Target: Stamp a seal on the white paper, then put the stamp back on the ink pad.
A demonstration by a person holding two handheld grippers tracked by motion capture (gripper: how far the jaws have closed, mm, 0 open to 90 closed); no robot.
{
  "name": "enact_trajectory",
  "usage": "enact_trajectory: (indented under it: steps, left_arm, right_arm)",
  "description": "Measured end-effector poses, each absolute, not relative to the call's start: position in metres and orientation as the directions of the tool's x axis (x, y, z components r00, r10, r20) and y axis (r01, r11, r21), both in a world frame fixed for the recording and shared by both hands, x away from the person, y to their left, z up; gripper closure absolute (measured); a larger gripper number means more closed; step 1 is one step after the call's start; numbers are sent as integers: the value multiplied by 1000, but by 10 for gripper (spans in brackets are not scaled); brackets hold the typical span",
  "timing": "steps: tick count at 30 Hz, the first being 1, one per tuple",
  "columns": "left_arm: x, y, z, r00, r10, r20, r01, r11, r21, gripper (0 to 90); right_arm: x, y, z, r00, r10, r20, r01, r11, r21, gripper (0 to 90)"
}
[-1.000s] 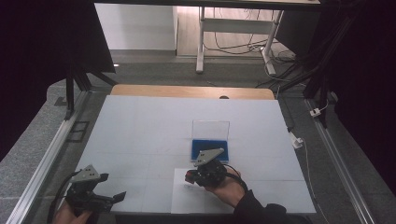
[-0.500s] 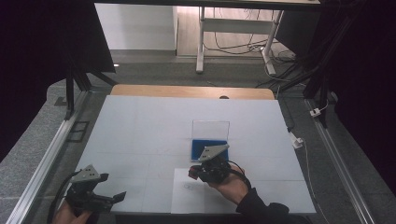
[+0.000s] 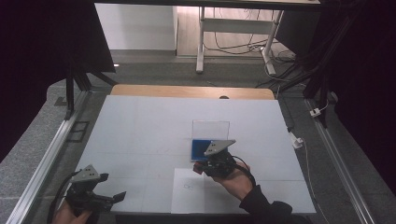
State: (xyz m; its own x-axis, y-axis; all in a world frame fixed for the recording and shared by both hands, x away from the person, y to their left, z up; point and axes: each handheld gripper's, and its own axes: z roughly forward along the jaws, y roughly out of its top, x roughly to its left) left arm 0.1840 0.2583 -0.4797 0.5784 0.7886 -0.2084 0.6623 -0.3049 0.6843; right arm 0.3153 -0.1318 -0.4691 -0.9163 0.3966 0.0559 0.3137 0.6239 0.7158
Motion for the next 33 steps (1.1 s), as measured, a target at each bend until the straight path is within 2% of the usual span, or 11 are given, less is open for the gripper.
enact_trajectory:
  steps: [33]
  left_arm:
    - [184, 259, -480, 581, 786, -212, 661, -303, 687, 33]
  right_arm:
    - [349, -162, -460, -847, 531, 33, 378, 556, 740, 799]
